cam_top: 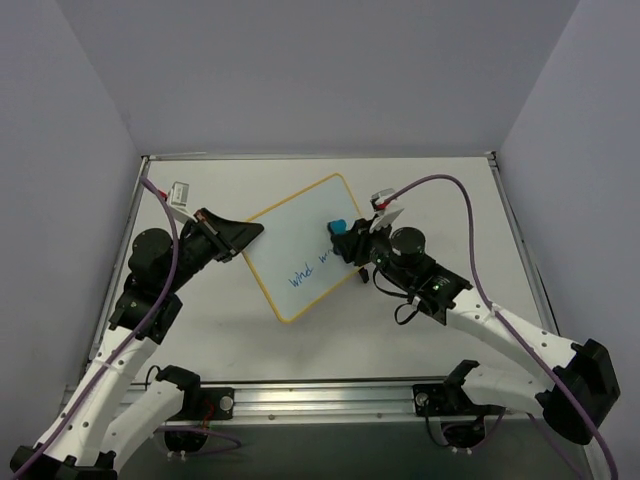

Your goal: Erase the whiteboard

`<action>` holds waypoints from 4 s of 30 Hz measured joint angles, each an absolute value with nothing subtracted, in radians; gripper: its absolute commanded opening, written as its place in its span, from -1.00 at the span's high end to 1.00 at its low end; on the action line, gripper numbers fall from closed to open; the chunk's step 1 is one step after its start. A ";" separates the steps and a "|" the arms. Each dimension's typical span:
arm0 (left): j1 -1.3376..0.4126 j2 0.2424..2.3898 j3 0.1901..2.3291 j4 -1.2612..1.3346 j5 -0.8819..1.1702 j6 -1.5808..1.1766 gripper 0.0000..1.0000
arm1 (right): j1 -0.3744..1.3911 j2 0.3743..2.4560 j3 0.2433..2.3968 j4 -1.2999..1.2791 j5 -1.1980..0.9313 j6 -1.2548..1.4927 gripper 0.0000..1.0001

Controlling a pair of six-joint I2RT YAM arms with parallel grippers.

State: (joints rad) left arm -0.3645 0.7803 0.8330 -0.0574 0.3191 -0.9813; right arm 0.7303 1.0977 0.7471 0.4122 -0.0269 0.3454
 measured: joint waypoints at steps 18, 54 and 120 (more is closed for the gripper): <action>-0.364 0.803 0.833 0.018 0.341 -1.005 0.95 | 0.506 1.143 0.836 0.331 -0.115 0.354 1.00; -0.361 0.803 0.824 0.088 0.337 -0.984 0.95 | 0.994 1.083 0.832 0.382 0.179 0.372 1.00; -0.349 0.752 0.806 -0.042 0.228 -0.925 0.95 | 1.256 1.377 1.013 0.565 0.289 0.384 1.00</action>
State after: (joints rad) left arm -0.3492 0.7521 0.8059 -0.0418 0.2279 -0.9245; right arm 1.2560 1.3773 1.0126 0.5648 0.2890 0.3840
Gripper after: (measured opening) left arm 0.095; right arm 0.263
